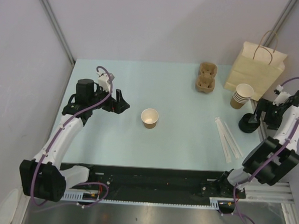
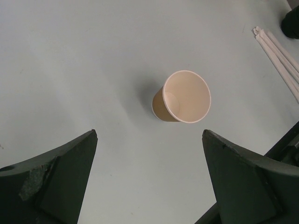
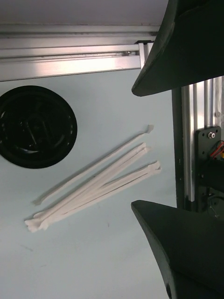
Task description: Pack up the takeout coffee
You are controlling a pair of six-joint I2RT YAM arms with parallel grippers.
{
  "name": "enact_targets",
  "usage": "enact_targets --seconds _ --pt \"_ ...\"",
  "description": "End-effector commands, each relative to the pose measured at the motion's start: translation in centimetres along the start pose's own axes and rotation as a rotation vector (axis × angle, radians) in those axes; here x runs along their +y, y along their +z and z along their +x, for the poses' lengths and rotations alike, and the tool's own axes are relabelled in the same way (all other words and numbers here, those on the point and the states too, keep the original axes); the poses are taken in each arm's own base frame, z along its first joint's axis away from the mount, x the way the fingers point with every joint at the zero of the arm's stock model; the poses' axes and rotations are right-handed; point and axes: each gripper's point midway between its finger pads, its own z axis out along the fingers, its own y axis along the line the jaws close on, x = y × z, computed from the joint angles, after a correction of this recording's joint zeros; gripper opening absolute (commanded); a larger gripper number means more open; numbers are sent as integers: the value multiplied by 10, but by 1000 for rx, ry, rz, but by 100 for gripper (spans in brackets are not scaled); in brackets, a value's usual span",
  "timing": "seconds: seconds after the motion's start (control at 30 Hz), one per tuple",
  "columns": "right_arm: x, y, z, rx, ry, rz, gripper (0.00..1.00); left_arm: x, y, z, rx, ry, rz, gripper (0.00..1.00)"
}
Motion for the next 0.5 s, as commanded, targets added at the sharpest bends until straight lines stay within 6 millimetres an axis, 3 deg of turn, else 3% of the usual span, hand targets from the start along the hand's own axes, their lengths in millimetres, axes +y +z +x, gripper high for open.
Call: enact_targets --seconds 0.0,0.23,0.47 --pt "-13 15 8 85 69 -23 100 -9 -2 -21 -53 24 21 100" --pt "-29 34 -14 38 143 69 93 -5 -1 -23 -58 35 -1 100" --pt "-40 41 -25 36 173 170 78 0 3 -22 -57 23 -21 99"
